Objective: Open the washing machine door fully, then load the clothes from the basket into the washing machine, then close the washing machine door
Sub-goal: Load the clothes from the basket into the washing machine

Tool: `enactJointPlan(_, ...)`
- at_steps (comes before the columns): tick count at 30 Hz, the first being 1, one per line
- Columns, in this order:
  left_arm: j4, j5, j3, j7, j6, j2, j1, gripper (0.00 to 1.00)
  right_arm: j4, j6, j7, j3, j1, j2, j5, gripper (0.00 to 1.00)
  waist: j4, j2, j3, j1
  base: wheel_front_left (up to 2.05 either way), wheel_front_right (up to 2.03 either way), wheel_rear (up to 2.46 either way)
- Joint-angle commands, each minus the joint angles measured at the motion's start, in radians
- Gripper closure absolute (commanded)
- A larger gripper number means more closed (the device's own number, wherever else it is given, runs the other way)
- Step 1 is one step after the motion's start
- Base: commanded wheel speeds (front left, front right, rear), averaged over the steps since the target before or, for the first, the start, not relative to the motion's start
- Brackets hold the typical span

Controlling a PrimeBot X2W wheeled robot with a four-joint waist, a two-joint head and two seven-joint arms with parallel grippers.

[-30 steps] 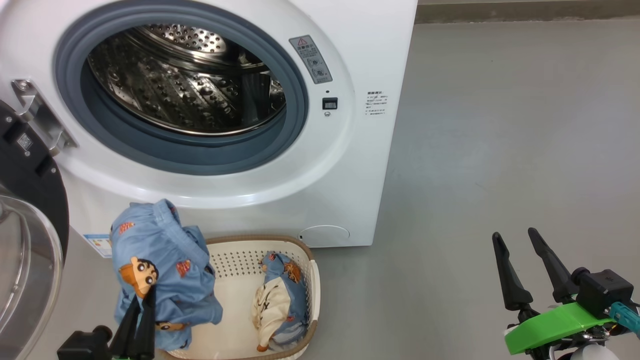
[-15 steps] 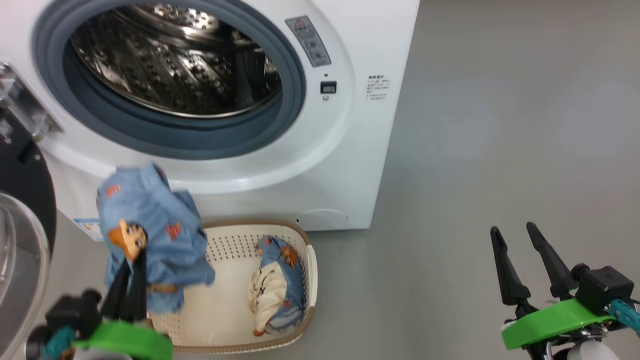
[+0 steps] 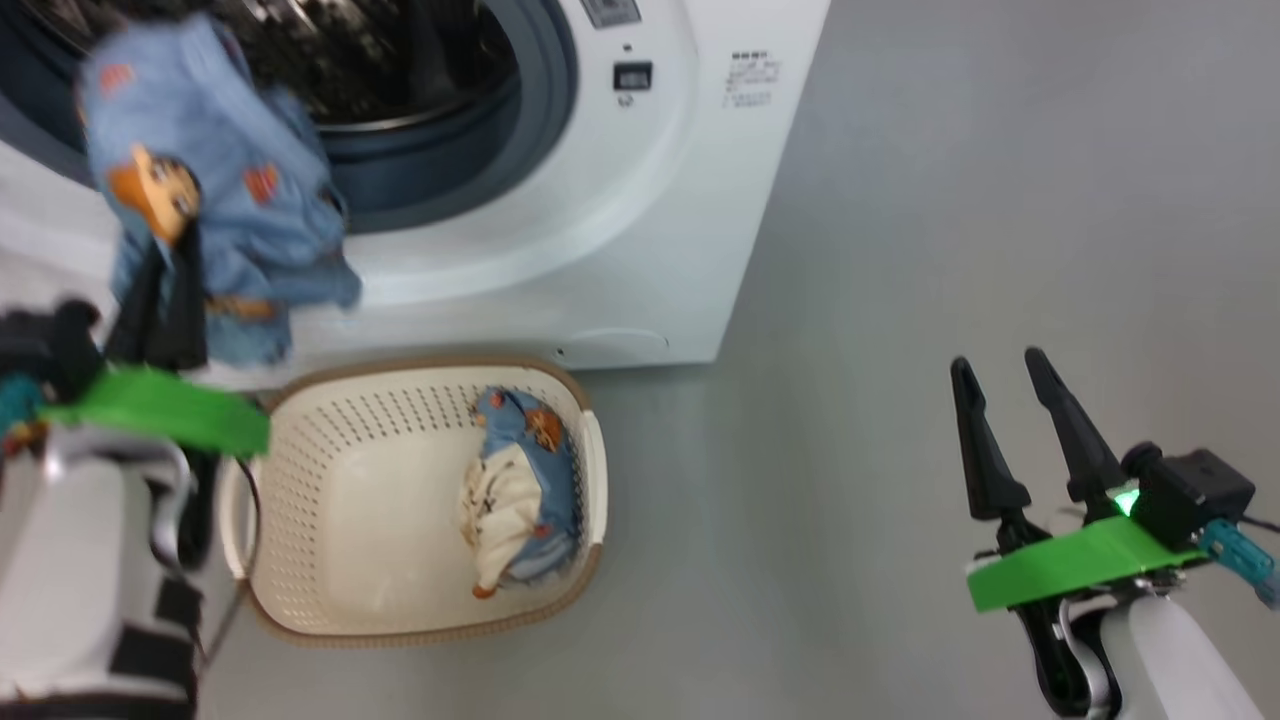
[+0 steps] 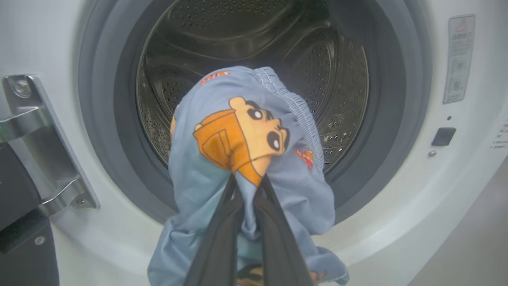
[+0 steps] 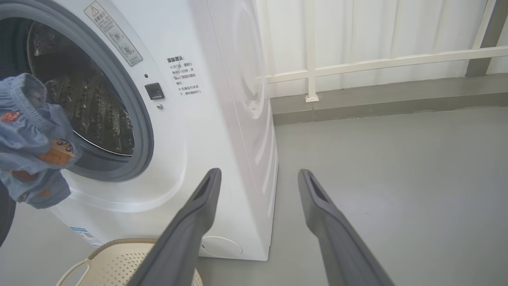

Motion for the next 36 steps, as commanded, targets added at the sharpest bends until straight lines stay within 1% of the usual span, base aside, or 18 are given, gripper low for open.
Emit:
enactJointPlan(1,0.012,0.001,0.022,-0.007,-0.001,0.051,-0.086,1.00,-0.027,0.004,-0.008,0.027,-0.036,0.003,-0.005,0.00,-0.038,0.0000,0.081,-0.0002,0.00,0.00,0.00)
enactJointPlan(4,0.077,0.007,0.002,0.007,-0.002,0.074,-0.194,1.00,-0.030,0.004,-0.008,0.033,-0.065,0.015,-0.007,0.00,-0.052,0.0000,0.131,-0.0002,0.00,0.00,0.00)
enactJointPlan(5,0.077,0.007,0.002,0.007,-0.002,0.074,-0.194,1.00,-0.030,0.004,-0.008,0.033,-0.065,0.015,-0.007,0.00,-0.052,0.0000,0.131,-0.0002,0.00,0.00,0.00)
enactJointPlan(9,0.168,0.000,-0.038,0.027,-0.002,0.095,-0.333,1.00,-0.030,0.004,-0.008,0.044,-0.107,0.031,-0.005,0.00,-0.070,0.0000,0.196,-0.0002,0.00,0.00,0.00)
enactJointPlan(14,0.286,-0.024,-0.074,0.031,-0.002,0.104,-0.485,1.00,-0.032,0.004,-0.008,0.060,-0.155,0.047,-0.002,0.00,-0.094,0.0000,0.262,-0.0002,0.00,0.00,0.00)
enactJointPlan(23,0.466,-0.004,-0.140,0.007,-0.002,0.159,-0.682,1.00,-0.036,0.004,-0.008,0.103,-0.216,0.062,0.007,0.00,-0.153,0.0000,0.333,-0.0002,0.00,0.00,0.00)
enactJointPlan(28,0.482,0.006,-0.147,-0.008,-0.002,0.191,-0.762,1.00,-0.043,0.004,-0.008,0.111,-0.223,0.063,0.027,0.00,-0.176,0.0000,0.352,-0.0002,0.00,0.00,0.00)
enactJointPlan(34,0.345,0.029,-0.102,-0.010,0.009,0.218,-0.763,1.00,-0.053,0.004,-0.008,0.113,-0.223,0.063,0.039,0.00,-0.192,0.0000,0.366,-0.0002,0.00,0.00,0.00)
enactJointPlan(35,0.324,0.038,-0.098,-0.010,0.012,0.220,-0.758,0.91,-0.053,0.004,-0.008,0.112,-0.223,0.063,0.040,0.00,-0.193,0.0000,0.368,-0.0002,0.00,0.00,0.00)
enactJointPlan(36,0.291,0.048,-0.089,-0.010,0.018,0.223,-0.754,0.53,-0.054,0.004,-0.008,0.112,-0.224,0.063,0.040,0.00,-0.193,0.0000,0.371,-0.0002,0.00,0.00,0.00)
